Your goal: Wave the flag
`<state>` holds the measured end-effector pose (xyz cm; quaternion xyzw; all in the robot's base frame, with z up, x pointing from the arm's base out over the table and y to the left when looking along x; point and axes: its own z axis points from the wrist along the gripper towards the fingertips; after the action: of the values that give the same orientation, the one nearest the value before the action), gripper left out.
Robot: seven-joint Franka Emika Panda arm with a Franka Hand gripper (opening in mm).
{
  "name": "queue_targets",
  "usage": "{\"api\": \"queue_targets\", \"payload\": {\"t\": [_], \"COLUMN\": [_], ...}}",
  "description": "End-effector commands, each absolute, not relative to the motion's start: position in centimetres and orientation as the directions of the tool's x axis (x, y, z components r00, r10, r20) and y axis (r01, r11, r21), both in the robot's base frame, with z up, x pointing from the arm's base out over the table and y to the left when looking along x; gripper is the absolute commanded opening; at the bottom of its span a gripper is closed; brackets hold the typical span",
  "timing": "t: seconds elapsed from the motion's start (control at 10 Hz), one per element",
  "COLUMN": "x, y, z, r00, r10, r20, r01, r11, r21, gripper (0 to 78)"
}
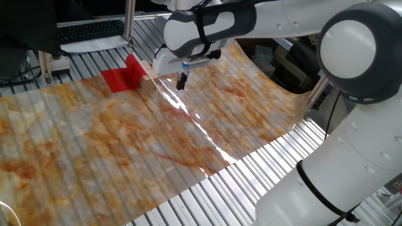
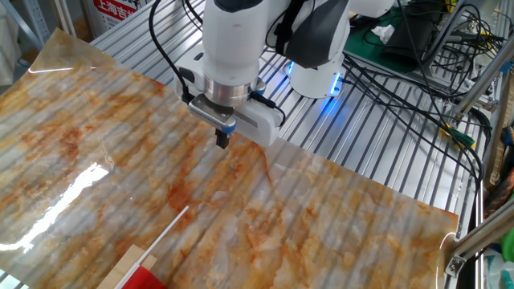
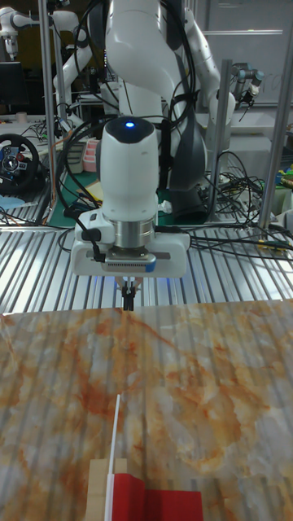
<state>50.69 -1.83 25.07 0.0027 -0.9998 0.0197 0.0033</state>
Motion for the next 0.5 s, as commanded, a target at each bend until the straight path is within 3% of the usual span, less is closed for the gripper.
{"api": "queue_targets", "payload": {"t": [0.1,0.5], "x": [50.81,50.8], "y": [-1.86,-1.87], "z": [25.24,25.23], "r00": [-0.999,-0.999], "r10": [-0.015,-0.018], "r20": [0.031,0.032], "r01": [-0.017,-0.019], "r11": [0.999,0.999], "r21": [-0.04,-0.039], "gripper": [0.0,0.0]}}
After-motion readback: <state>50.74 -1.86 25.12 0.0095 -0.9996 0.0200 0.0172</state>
